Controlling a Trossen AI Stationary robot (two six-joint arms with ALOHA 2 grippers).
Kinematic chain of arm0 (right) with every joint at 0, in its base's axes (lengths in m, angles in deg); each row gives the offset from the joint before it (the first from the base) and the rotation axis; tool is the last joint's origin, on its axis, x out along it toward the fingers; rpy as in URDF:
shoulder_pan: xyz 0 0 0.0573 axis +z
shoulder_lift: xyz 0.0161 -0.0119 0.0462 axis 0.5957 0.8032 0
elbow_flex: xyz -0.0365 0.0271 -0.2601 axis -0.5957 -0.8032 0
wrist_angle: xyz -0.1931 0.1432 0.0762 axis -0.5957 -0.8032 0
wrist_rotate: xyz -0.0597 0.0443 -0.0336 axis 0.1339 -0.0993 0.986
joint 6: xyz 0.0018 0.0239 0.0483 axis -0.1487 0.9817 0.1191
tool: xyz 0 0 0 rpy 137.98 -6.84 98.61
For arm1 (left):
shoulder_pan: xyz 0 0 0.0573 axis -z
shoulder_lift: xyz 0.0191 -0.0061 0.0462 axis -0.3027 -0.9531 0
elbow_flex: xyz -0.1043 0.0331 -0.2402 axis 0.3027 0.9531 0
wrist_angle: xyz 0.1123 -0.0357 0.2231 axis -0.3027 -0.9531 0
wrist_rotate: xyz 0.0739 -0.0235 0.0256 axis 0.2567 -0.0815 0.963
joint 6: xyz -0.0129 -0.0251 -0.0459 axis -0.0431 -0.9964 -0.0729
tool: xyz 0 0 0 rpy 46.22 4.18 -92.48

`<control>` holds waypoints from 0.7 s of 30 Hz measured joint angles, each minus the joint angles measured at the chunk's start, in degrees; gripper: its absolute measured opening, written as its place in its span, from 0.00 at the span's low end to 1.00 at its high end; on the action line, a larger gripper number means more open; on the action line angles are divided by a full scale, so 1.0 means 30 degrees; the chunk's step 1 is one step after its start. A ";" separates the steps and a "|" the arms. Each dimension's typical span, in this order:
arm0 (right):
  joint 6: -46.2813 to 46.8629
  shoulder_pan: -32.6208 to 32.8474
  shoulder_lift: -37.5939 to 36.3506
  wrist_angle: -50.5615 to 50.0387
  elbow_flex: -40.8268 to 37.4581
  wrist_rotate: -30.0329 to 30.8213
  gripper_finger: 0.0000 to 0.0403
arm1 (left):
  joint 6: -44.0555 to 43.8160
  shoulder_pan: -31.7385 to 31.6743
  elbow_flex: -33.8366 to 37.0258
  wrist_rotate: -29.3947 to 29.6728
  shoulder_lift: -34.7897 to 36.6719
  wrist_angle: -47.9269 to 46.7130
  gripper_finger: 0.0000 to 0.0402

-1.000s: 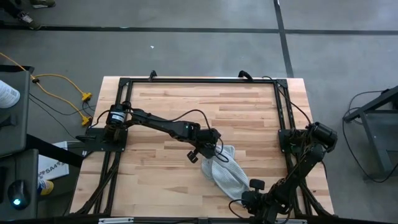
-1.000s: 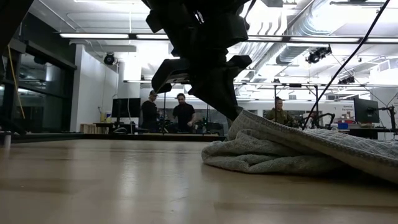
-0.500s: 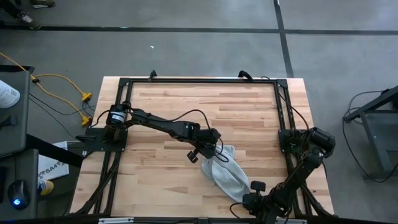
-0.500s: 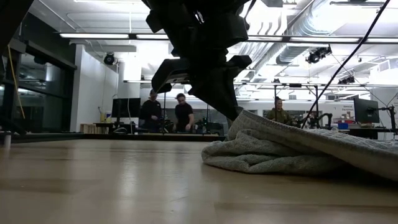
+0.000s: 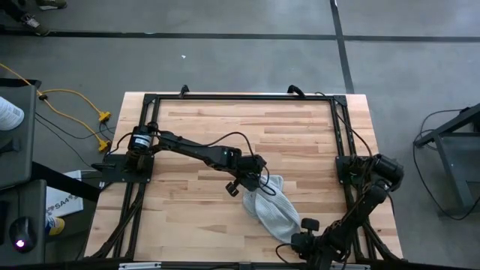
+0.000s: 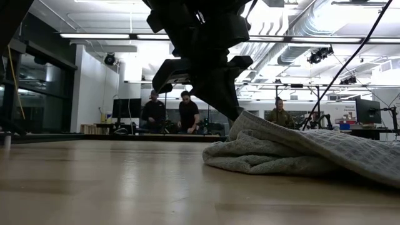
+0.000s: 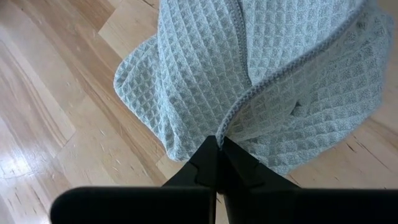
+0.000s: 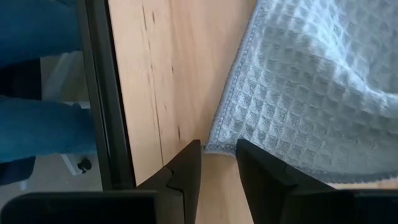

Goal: Fold microfiber towels
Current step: Fold the gray towel

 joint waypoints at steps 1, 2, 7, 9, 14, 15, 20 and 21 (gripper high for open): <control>-0.0016 -0.0058 0.0070 0.0166 0.0000 0.0024 0.25 | 0.0000 -0.0004 0.0000 0.0000 0.0000 -0.0002 0.00; -0.0016 -0.0111 0.0092 0.0238 0.0015 0.0060 0.25 | -0.0007 0.0001 0.0000 0.0000 0.0000 -0.0003 0.00; -0.0016 -0.0280 0.0124 0.0291 -0.0015 0.0203 0.25 | -0.0022 -0.0002 0.0000 0.0000 0.0000 0.0000 0.00; 0.0049 -0.0287 0.0132 0.0291 -0.0022 0.0223 0.25 | -0.0036 0.0001 0.0000 0.0000 0.0000 -0.0003 0.00; 0.0331 -0.0287 0.0154 0.0251 -0.0051 0.0261 0.25 | -0.0058 -0.0001 0.0000 0.0000 0.0000 -0.0005 0.00; 0.0605 -0.0287 0.0154 0.0232 -0.0058 0.0313 0.24 | -0.0066 0.0000 0.0000 0.0000 0.0000 -0.0007 0.00; 0.1536 -0.0386 0.0175 0.0074 -0.0058 0.0496 0.20 | -0.0073 0.0001 0.0000 0.0000 0.0000 -0.0007 0.00; 0.1617 -0.0389 0.0175 0.0047 -0.0066 0.0506 0.18 | -0.0110 0.0000 0.0000 0.0001 0.0000 -0.0001 0.00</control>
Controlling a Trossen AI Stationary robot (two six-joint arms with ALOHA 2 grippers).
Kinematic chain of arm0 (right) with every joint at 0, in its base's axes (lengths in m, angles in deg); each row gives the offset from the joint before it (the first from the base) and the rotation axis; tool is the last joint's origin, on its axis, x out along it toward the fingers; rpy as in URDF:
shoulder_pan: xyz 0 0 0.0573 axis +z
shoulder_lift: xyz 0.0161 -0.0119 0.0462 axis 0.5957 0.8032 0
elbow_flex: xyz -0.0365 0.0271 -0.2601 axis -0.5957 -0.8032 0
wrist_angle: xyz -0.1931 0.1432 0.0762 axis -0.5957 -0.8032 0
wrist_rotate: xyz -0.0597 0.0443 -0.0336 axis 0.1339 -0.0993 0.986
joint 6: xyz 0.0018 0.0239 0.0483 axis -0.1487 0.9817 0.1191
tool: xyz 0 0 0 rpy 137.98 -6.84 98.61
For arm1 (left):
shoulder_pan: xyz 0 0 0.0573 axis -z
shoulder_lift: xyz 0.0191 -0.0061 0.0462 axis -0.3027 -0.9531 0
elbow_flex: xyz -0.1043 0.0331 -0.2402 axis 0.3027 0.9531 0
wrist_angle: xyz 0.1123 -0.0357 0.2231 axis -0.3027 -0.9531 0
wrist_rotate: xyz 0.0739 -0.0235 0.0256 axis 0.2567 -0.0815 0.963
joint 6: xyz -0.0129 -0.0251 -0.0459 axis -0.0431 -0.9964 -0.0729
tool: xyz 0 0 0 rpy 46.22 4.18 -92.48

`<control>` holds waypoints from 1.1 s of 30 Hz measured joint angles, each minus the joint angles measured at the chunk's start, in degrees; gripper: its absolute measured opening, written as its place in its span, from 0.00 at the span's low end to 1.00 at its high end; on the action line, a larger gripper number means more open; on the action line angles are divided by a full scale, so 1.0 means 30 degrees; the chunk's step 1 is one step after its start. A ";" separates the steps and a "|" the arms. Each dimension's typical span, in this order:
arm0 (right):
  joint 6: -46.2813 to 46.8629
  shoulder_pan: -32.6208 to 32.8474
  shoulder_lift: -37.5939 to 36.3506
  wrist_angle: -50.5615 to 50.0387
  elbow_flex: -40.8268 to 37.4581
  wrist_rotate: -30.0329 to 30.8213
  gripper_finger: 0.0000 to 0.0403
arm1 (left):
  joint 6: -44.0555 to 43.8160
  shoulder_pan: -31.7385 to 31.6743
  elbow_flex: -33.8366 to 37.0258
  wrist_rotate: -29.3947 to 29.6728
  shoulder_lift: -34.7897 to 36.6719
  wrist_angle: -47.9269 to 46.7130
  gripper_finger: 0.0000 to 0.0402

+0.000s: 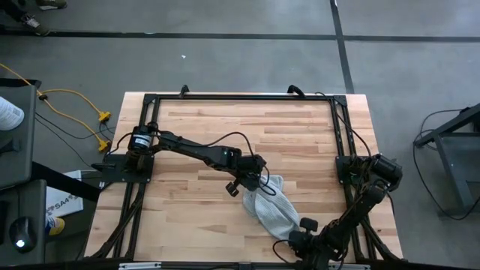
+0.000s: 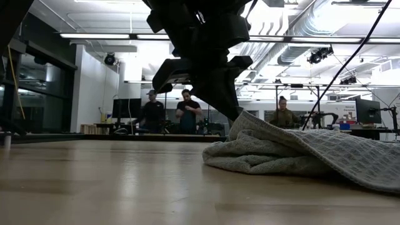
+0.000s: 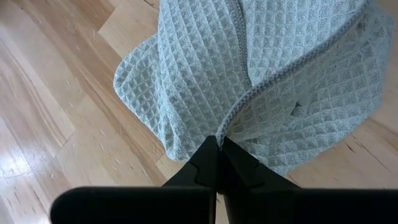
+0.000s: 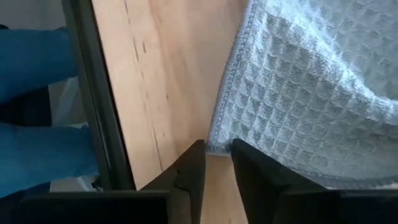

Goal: Fold microfiber towels
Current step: Fold the gray towel

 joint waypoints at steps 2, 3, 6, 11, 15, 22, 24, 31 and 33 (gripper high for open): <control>0.0020 0.0006 0.0000 -0.0016 0.0000 0.0003 0.14 | -0.0249 0.0001 0.0000 -0.0001 0.0000 -0.0006 0.00; 0.0029 0.0000 0.0000 -0.0033 0.0000 -0.0002 0.12 | -0.0268 0.0001 0.0000 0.0003 0.0000 -0.0019 0.00; 0.0227 0.0007 0.0007 -0.0061 -0.0007 0.0019 0.05 | -0.0276 0.0001 0.0000 -0.0001 0.0000 -0.0152 0.00; 0.0450 0.0007 0.0015 -0.0041 -0.0015 0.0019 0.02 | -0.0334 0.0001 0.0000 -0.0001 0.0000 -0.0159 0.00; 0.0343 0.0022 0.0009 -0.0012 -0.0015 0.0176 0.01 | -0.0334 -0.0006 0.0000 -0.0001 0.0000 -0.0159 0.00; -0.0118 0.0000 -0.0489 -0.0695 -0.0093 0.1295 0.01 | -0.0328 0.0001 0.0000 0.0243 0.0010 0.0017 0.00; -0.0107 0.0000 -0.0703 -0.1292 -0.0138 0.1642 0.01 | -0.0334 0.0001 0.0000 0.0633 0.0197 -0.0071 0.00; 0.1191 0.0007 -0.1668 -0.3881 -0.0102 0.2771 0.01 | -0.0328 -0.0007 0.0000 0.1398 0.1170 -0.0095 0.00; 0.1492 0.0007 -0.1872 -0.4460 -0.0095 0.3091 0.01 | -0.0413 -0.0028 0.0000 0.1405 0.1423 -0.0040 0.00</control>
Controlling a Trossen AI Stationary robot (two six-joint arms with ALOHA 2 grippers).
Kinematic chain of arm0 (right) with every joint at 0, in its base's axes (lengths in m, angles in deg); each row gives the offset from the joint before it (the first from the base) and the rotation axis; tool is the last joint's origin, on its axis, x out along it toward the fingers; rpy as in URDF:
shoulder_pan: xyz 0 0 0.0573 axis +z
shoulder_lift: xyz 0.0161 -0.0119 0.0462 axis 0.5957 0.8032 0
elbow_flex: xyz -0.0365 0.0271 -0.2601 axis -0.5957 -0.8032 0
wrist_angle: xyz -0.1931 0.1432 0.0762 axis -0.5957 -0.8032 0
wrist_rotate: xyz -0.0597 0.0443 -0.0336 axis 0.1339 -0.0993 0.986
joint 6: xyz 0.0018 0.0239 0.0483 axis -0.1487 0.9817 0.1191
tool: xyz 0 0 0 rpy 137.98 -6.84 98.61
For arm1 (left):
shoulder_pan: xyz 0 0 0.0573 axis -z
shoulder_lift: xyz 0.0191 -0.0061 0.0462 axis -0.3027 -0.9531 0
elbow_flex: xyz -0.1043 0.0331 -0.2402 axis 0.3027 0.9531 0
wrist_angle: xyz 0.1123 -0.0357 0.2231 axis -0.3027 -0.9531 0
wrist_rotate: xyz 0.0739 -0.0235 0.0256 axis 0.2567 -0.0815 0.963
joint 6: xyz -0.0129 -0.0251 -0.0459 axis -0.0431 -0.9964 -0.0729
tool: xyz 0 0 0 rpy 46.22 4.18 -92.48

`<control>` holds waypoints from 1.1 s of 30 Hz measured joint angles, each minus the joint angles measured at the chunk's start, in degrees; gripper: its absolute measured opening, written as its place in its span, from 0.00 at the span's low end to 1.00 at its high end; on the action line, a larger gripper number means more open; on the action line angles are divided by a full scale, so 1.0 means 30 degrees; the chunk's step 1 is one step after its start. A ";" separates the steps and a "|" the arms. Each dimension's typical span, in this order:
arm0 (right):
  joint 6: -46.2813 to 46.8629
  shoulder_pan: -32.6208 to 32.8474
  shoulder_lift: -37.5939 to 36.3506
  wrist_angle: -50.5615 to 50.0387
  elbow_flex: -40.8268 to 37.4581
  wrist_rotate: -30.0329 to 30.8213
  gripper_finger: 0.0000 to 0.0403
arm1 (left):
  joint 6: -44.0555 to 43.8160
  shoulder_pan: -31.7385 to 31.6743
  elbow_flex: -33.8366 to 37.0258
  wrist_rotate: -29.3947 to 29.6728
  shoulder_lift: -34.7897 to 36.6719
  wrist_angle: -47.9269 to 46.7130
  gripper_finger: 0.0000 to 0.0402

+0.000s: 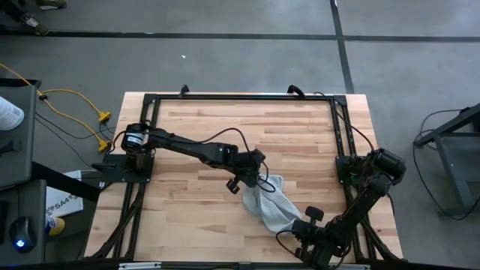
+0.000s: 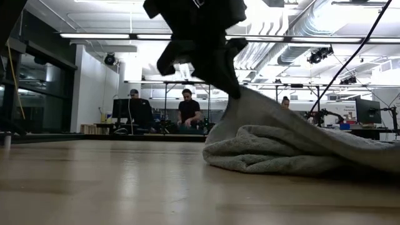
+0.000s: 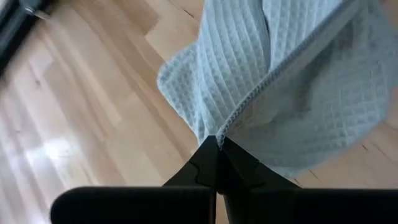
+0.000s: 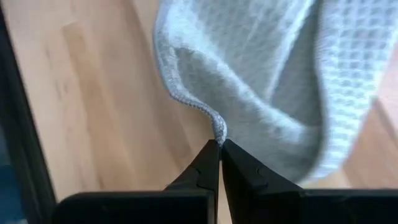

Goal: Fold microfiber towels
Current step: Fold the gray towel

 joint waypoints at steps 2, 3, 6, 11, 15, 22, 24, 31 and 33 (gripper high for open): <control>0.0087 0.0000 -0.0127 -0.0493 0.0007 0.0185 0.01 | -0.0308 -0.0007 0.0000 0.0487 0.0267 -0.0155 0.00; 0.0090 0.0000 -0.0177 -0.0637 0.0007 0.0283 0.01 | -0.0418 -0.0002 0.0000 0.0950 0.0321 -0.0123 0.00; 0.0106 0.0000 -0.0459 -0.1208 0.0008 0.0979 0.01 | -0.0697 -0.0007 0.0004 0.2058 0.0473 -0.0504 0.00; 0.0115 -0.0036 -0.1234 -0.2523 0.0036 0.2479 0.01 | -0.1436 -0.0007 0.0000 0.2964 0.0609 -0.1037 0.00; 0.0116 -0.0236 -0.1929 -0.3982 0.0051 0.3165 0.01 | -0.1934 -0.0007 0.0000 0.3933 0.0732 -0.1445 0.00; 0.0597 -0.0915 -0.2645 -0.7243 0.0058 0.3857 0.01 | -0.2377 -0.0135 0.0000 0.6283 0.1015 -0.1618 0.00; 0.0590 -0.1157 -0.2653 -0.7795 0.0058 0.3857 0.01 | -0.2706 -0.0313 -0.0002 0.6509 0.1233 -0.1904 0.00; 0.0422 -0.1768 -0.2653 -0.8886 0.0066 0.4242 0.01 | -0.3621 -0.1202 0.0007 0.6523 0.2470 -0.3111 0.00; 0.0408 -0.1917 -0.2653 -0.9158 0.0066 0.4623 0.01 | -0.3933 -0.1426 0.0015 0.6373 0.2819 -0.3717 0.00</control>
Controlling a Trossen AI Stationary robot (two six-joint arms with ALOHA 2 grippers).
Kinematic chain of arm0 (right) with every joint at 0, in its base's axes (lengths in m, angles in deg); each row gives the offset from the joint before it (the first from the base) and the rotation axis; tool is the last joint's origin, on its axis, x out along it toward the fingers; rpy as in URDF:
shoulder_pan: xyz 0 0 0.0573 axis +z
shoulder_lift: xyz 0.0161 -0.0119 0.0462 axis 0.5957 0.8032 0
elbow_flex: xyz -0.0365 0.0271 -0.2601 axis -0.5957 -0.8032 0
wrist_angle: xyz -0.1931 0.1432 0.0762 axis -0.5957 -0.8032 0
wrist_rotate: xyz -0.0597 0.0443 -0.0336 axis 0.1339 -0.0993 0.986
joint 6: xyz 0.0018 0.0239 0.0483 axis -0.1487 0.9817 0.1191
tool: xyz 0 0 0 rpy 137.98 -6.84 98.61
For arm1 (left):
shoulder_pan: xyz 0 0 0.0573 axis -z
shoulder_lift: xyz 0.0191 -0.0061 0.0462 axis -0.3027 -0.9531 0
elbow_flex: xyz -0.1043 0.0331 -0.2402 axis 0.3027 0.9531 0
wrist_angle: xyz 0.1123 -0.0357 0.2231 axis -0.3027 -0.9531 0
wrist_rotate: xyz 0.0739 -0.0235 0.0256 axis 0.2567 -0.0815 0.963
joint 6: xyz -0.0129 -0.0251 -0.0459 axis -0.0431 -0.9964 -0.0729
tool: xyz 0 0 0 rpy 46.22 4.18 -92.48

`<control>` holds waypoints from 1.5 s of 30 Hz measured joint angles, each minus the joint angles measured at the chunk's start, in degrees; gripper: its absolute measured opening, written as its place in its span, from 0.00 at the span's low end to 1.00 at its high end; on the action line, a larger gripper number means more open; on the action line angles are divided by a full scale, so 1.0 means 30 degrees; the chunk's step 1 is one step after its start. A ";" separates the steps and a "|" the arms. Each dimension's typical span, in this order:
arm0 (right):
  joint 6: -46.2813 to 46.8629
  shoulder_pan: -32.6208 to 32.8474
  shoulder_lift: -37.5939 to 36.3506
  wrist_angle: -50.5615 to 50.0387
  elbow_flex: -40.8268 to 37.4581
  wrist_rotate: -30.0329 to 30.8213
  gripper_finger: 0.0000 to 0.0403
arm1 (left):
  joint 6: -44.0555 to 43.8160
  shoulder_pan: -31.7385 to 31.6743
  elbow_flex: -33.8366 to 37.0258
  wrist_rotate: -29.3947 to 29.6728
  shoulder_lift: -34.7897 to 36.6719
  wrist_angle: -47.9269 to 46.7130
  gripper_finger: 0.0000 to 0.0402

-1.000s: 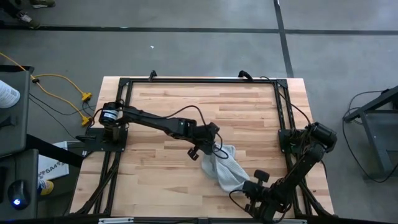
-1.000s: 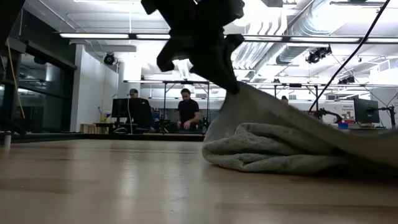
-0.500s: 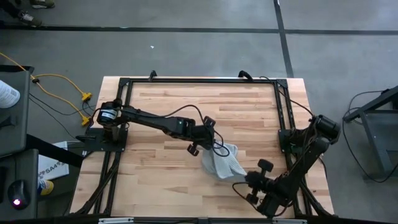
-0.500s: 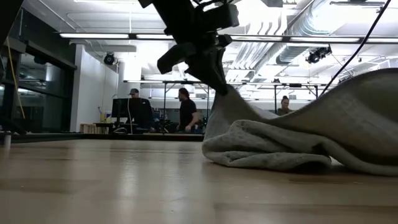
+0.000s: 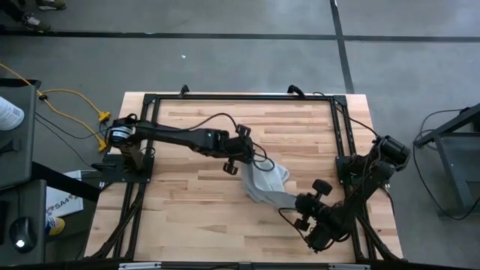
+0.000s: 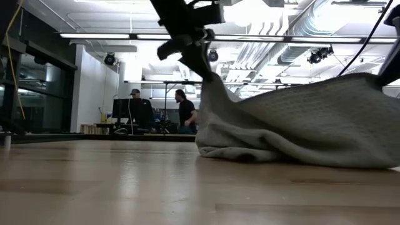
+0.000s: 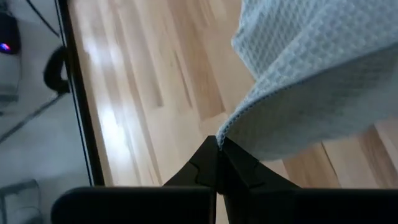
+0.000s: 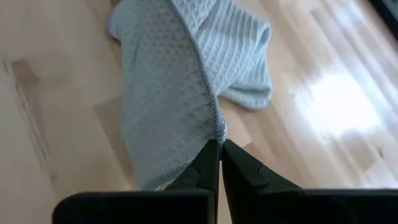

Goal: Fold microfiber towels
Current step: Fold the gray towel

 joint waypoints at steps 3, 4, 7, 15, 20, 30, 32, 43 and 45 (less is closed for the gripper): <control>-0.0188 -0.0314 -0.0007 -0.0153 0.0000 0.0516 0.01 | -0.0638 -0.0465 -0.0007 -0.0709 0.0534 -0.0628 0.00; -0.0415 -0.0435 -0.0007 -0.0139 0.0000 0.0664 0.01 | -0.0857 -0.0603 -0.0007 -0.0876 0.0637 -0.0900 0.00; -0.0981 -0.0852 -0.0007 -0.0138 0.0000 0.1194 0.01 | -0.1267 -0.1019 0.0167 -0.1527 0.1113 -0.1332 0.00; -0.2478 -0.2684 -0.0007 -0.0365 0.0114 0.2863 0.01 | -0.1714 -0.1364 0.2817 -0.1917 0.3382 -0.1102 0.00; -0.3929 -0.4191 -0.0036 -0.0367 0.0489 0.4331 0.01 | -0.1802 -0.1586 0.5186 -0.1531 0.5616 -0.0085 0.00; -0.5066 -0.6770 -0.0044 -0.0777 0.1831 0.7799 0.01 | -0.1919 -0.1855 0.7855 -0.0539 0.9788 0.0446 0.00; -0.5091 -0.7310 -0.0044 -0.0785 0.2072 0.8374 0.01 | -0.1767 -0.1837 0.7854 -0.0486 1.0214 0.0626 0.00; -0.5119 -1.0019 -0.0044 -0.3168 0.3476 1.1045 0.01 | -0.1409 -0.1830 0.7876 0.0689 1.2028 0.0304 0.00; -0.5467 -1.0579 -0.0044 -0.3659 0.3711 1.1517 0.01 | -0.1352 -0.1837 0.7814 0.1247 1.2093 0.0627 0.00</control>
